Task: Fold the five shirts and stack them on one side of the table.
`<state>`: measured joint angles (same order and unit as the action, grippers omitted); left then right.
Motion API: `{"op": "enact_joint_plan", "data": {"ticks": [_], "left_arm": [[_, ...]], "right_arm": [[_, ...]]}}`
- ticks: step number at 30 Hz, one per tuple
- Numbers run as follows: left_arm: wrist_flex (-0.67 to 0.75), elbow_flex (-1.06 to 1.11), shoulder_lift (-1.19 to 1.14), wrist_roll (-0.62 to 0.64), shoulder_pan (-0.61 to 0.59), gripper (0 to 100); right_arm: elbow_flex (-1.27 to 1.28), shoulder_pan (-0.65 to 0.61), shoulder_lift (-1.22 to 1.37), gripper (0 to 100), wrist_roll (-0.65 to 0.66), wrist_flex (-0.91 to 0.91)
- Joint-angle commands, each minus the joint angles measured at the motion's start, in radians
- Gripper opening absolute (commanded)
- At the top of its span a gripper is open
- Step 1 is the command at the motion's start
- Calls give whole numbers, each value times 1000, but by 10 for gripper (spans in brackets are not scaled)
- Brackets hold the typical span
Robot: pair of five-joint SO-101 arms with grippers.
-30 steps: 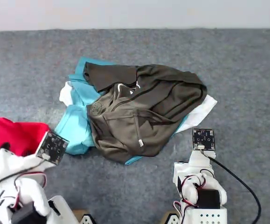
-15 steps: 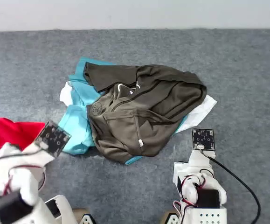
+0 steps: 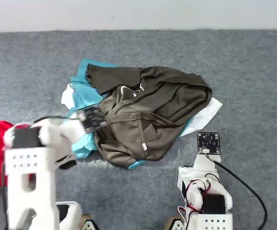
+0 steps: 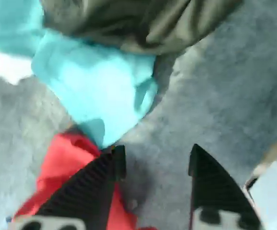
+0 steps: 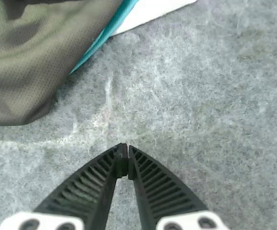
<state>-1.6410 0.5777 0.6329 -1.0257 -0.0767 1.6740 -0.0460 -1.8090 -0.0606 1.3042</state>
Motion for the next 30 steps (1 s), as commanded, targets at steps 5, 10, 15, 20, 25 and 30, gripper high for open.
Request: {"op": "enact_joint_plan", "data": {"ticks": [5, 10, 15, 20, 25, 30], "left_arm": [[147, -125, -170, 175, 189, 291], [161, -183, -295, 210, 272, 291], [261, -199, -419, 209, 282, 291], [358, -200, -517, 204, 302, 291], [420, -199, -628, 209, 370, 290], [520, -199, -744, 210, 397, 232]], "right_arm": [[8, -4, -5, 9, 8, 4], [8, -4, -5, 9, 8, 4], [8, -4, -5, 9, 8, 4], [8, -4, -5, 9, 8, 4], [8, -4, -5, 9, 8, 4], [8, -4, -5, 9, 8, 4]]}}
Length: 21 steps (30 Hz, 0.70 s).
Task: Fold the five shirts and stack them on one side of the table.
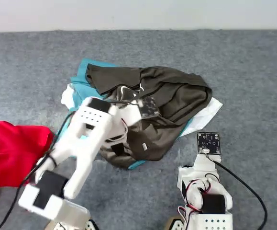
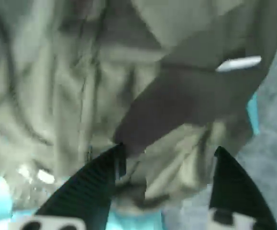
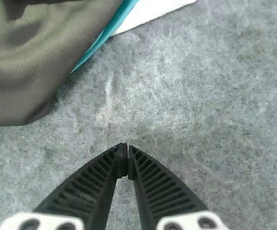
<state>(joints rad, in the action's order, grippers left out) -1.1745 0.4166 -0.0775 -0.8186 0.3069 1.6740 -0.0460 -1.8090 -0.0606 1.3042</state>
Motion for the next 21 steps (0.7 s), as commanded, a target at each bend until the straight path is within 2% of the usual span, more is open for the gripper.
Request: {"op": "enact_joint_plan", "data": {"ticks": [1, 6, 11, 18, 21], "left_arm": [[74, -38, -54, 3, 15, 205], [101, -38, -130, 3, 11, 17], [95, -39, -87, 3, -32, 12], [104, -39, 180, 3, -141, 12], [155, -39, 293, 35, -190, 12]], "right_arm": [[8, -4, -5, 9, 8, 4], [8, -4, -5, 9, 8, 4], [8, -4, -5, 9, 8, 4], [8, -4, -5, 9, 8, 4], [8, -4, -5, 9, 8, 4]]}}
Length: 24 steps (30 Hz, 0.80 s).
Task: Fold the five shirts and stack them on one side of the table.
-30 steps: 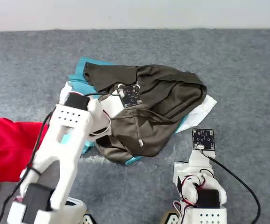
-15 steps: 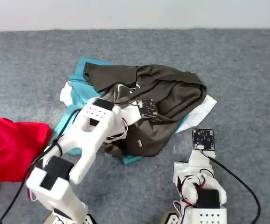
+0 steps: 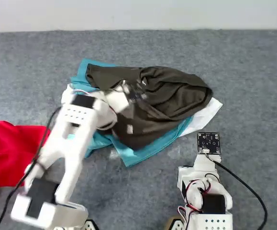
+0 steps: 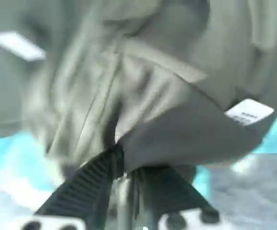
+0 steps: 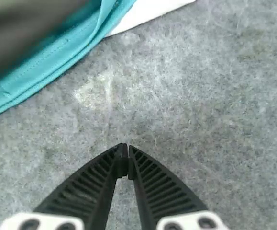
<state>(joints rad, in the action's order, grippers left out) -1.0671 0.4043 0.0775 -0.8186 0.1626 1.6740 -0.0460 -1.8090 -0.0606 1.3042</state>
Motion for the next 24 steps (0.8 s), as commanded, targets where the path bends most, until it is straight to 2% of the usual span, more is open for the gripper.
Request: {"op": "enact_joint_plan", "data": {"ticks": [1, 8, 17, 24], "left_arm": [[78, -27, 172, 61, -63, 12], [315, -27, 347, 181, -193, 12], [664, -27, 376, 187, -463, 12], [862, -21, 374, 187, -647, 12]], "right_arm": [[8, -4, -5, 9, 8, 4], [8, -4, -5, 9, 8, 4], [8, -4, -5, 9, 8, 4], [8, -4, -5, 9, 8, 4]]}}
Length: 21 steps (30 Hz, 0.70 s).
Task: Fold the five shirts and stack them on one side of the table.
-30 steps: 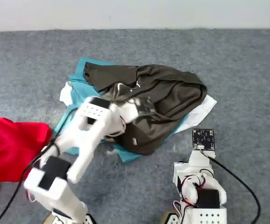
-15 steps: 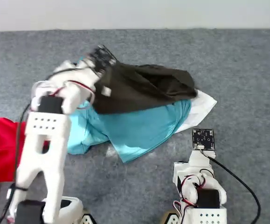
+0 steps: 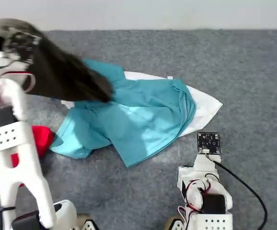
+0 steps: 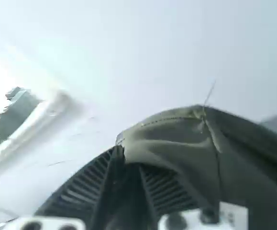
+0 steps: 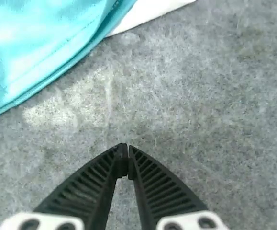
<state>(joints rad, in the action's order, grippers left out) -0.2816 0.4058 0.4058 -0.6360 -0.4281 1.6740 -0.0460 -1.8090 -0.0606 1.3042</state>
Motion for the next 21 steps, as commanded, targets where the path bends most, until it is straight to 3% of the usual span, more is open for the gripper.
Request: {"op": "enact_joint_plan", "data": {"ticks": [1, 12, 16, 21], "left_arm": [[95, -22, 46, 5, -77, 12], [129, 53, 55, -32, -170, 24], [127, 102, 55, -186, -184, 137], [121, 163, 71, -192, -196, 242]], "right_arm": [[8, -4, -5, 9, 8, 4], [8, -4, -5, 9, 8, 4], [8, -4, -5, 9, 8, 4], [8, -4, -5, 9, 8, 4]]}}
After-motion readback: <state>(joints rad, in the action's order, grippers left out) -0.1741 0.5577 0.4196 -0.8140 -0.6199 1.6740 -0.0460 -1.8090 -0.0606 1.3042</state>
